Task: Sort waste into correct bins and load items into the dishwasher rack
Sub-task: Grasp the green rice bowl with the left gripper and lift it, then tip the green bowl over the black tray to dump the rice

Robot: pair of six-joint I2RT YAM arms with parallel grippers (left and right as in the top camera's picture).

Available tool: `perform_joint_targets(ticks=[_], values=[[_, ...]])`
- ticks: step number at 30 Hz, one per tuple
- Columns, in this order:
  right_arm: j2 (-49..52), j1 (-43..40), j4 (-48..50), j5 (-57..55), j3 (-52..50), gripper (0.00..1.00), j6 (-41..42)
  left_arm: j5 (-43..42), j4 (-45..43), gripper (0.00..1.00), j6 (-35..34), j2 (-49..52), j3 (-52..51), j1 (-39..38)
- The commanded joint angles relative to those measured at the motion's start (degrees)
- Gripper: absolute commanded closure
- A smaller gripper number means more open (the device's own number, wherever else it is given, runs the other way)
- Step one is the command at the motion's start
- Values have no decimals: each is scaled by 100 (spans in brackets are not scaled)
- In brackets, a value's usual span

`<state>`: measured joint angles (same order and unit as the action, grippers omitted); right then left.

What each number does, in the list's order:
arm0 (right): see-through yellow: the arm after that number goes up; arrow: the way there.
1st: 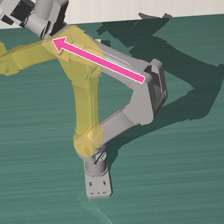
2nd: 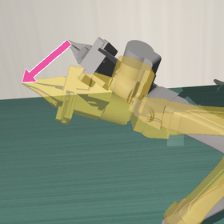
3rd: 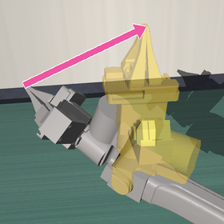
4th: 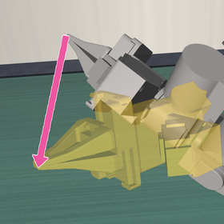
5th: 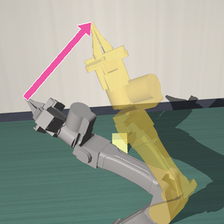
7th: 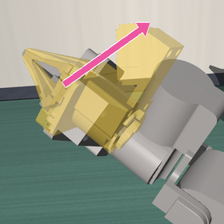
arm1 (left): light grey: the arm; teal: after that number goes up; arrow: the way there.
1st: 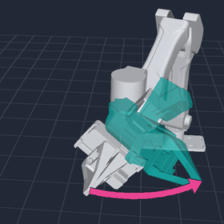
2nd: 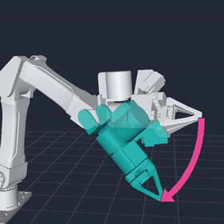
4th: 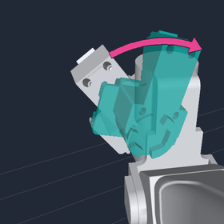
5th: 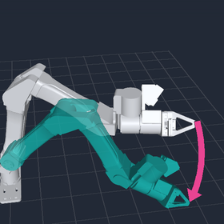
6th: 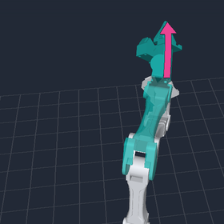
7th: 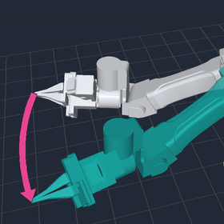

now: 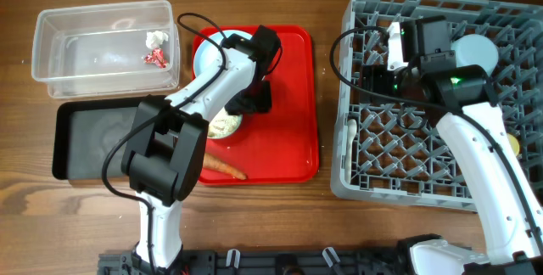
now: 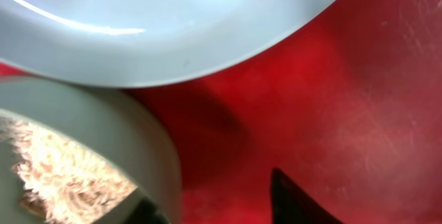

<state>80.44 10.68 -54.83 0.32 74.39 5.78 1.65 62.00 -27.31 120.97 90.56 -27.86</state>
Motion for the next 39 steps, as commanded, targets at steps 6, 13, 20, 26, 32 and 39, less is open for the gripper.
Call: perform_joint_targets(ticks=[6,13,20,26,32,39], values=[[33,15,-24,-96,59,17,79,59,-7,96,-17,66,-66,-15],[33,15,-33,-98,59,17,74,166,323,96,-20,-632,-66,136],[33,7,-48,-96,59,17,61,-238,826,96,411,-1779,-66,1152],[33,7,-48,-101,59,17,33,-2573,1012,96,1821,-1993,-68,3018],[33,7,-76,-188,59,17,26,-4520,1473,96,3423,-1993,-68,4649],[33,7,-160,-201,59,17,28,-5761,1355,96,4065,-1991,-798,6109]])
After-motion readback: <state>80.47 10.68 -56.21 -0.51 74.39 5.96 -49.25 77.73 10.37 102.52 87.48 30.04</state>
